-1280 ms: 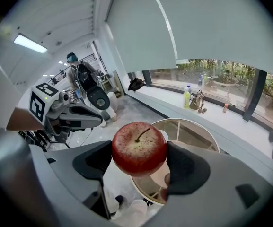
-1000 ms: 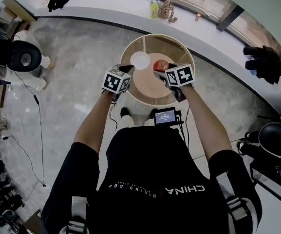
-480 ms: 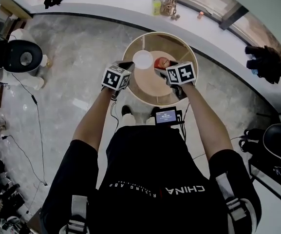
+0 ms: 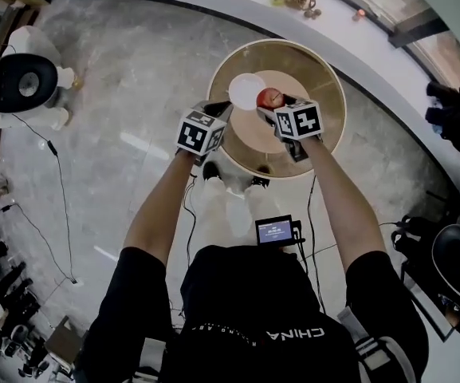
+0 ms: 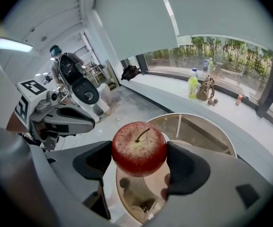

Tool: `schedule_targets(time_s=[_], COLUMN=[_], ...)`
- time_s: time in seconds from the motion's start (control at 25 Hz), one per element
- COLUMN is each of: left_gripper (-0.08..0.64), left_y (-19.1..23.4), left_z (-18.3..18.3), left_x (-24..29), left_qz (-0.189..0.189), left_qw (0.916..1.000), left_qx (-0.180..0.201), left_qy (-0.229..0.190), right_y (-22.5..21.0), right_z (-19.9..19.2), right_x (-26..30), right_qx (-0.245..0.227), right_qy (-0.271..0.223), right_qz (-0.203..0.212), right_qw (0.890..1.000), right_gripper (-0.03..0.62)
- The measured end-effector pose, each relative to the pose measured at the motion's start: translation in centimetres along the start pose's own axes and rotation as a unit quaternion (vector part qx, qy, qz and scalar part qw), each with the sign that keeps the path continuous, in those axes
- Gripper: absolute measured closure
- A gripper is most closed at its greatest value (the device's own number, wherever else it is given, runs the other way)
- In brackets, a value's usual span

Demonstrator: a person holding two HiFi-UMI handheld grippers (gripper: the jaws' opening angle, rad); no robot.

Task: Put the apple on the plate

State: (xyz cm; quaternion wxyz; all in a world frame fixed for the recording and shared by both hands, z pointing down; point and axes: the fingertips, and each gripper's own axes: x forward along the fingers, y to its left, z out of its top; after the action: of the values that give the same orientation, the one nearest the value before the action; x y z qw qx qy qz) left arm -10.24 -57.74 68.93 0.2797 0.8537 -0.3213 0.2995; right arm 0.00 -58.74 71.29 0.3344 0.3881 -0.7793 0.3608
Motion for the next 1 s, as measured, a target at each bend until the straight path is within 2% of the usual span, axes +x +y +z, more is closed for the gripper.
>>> schedule_targets(time_s=[0.12, 0.32, 0.56, 0.68, 0.84, 1.0], left_gripper=[0.543, 0.543, 0.543, 0.543, 0.543, 0.543], left_y=[2.9, 8.0, 10.8, 11.8, 11.9, 11.2], left_z=[-2.4, -5.2, -9.7, -10.8, -11.3, -10.5], left_x=[4.8, 12.5, 18.6, 19.1, 18.8, 17.3], left_qz=[0.004, 0.008, 0.010, 0.012, 0.013, 0.016], left_qw=[0.9997, 0.9993, 0.9983, 0.9978, 0.9976, 0.9975], left_qx=[-0.018, -0.034, -0.050, -0.052, -0.051, -0.048], left_qy=[0.015, 0.013, 0.029, 0.037, 0.044, 0.049], right_y=[-2.6, -6.3, -7.7, -7.3, -7.6, -7.7], right_z=[-0.5, -0.7, -3.4, -4.0, -4.0, -4.5], right_x=[6.8, 17.5, 26.4, 28.5, 28.8, 27.4], right_qx=[-0.015, -0.032, -0.140, -0.150, -0.128, -0.105], right_qy=[0.005, -0.006, -0.011, -0.011, -0.021, 0.003], right_qz=[-0.005, -0.026, -0.033, -0.031, -0.030, -0.018], right_qw=[1.000, 0.999, 0.989, 0.988, 0.991, 0.994], right_gripper=[0.233, 0.233, 0.233, 0.233, 0.232, 0.207])
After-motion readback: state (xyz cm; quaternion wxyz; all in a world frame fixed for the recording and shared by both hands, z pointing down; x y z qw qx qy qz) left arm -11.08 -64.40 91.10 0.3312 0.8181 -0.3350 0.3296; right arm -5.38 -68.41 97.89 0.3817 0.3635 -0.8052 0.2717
